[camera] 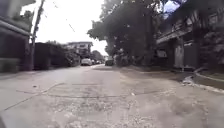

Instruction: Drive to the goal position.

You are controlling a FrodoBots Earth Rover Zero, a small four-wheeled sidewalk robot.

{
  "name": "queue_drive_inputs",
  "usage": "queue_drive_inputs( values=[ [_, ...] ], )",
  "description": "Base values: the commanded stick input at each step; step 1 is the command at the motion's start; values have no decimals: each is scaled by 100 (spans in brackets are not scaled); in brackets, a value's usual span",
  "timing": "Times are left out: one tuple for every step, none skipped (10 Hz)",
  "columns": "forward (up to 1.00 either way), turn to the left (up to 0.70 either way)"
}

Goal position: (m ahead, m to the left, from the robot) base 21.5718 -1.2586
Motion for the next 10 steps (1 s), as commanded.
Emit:
queue_drive_inputs(
  values=[
    [70,0],
    [70,0],
    [70,0],
    [70,0],
    [70,0],
    [70,0],
    [70,0],
    [70,0],
    [70,0],
    [70,0]
  ],
)
